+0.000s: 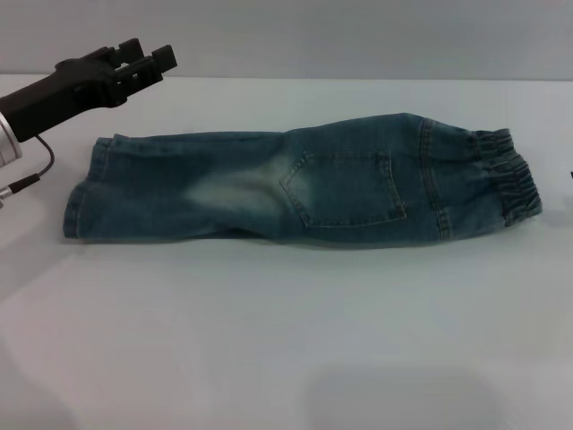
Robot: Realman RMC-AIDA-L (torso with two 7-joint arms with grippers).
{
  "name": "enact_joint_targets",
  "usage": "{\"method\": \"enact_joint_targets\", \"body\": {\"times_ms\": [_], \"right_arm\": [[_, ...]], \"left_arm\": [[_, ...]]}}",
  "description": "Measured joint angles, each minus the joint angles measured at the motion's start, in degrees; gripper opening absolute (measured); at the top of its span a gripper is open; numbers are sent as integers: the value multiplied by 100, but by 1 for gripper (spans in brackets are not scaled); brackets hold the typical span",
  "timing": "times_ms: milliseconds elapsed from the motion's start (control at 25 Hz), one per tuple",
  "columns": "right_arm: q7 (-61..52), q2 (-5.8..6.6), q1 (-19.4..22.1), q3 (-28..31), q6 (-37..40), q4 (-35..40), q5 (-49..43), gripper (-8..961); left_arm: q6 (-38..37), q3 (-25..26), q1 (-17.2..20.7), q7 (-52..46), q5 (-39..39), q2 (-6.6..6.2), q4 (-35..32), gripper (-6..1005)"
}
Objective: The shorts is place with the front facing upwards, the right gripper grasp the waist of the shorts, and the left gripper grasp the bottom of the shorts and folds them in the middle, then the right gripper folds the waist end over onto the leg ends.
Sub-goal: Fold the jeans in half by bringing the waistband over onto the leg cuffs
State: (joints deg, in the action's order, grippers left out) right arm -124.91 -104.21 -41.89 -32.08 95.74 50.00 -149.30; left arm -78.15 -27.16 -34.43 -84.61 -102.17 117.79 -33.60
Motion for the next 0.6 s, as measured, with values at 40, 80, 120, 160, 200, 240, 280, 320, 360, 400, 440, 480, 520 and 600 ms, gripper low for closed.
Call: {"method": "enact_joint_targets", "body": {"times_ms": [40, 80, 120, 160, 200, 240, 280, 320, 360, 400, 440, 480, 520, 600], "right_arm": [[-22, -13, -58, -4, -30, -23, -117, 555], [-44, -26, -109, -12, -71, -46, -225, 554], [-67, -45, -140, -17, -138, -67, -314, 554], [-85, -72, -160, -28, -235, -83, -377, 554], [-94, -97, -161, -41, -286, -94, -405, 554], [-99, -124, -152, -75, -380, -98, -421, 554], [-101, -162, -133, -116, -451, -105, -433, 554], [-100, -200, -107, -158, -519, -107, -433, 554], [-100, -240, -80, -185, -588, -107, -433, 554], [-97, -275, -59, -201, -639, -107, -430, 554], [-80, -317, -36, -215, -687, -107, -422, 554], [-57, -364, -14, -235, -736, -106, -419, 554], [-38, -399, 3, -250, -774, -106, -418, 554], [1, -468, 31, -285, -907, -106, -418, 554]], "left_arm": [[0, 0, 2, 54, 37, -2, 46, 683], [0, 1, 10, 96, 64, -2, 79, 683], [0, 2, 20, 123, 90, -2, 104, 682], [0, 2, 29, 149, 108, -2, 135, 682], [0, 1, 36, 164, 125, -3, 165, 682], [0, 0, 41, 174, 133, -6, 187, 682], [0, 0, 51, 189, 134, -11, 210, 682], [-1, 1, 60, 192, 134, -12, 214, 682], [-2, 3, 68, 192, 136, -14, 216, 682], [-6, 3, 72, 193, 136, -14, 217, 682], [-11, 2, 75, 193, 136, -14, 218, 682], [-15, 1, 77, 193, 137, -13, 219, 682], [-18, 0, 77, 194, 137, -8, 221, 682], [-19, 0, 65, 194, 138, -3, 234, 681]]}}
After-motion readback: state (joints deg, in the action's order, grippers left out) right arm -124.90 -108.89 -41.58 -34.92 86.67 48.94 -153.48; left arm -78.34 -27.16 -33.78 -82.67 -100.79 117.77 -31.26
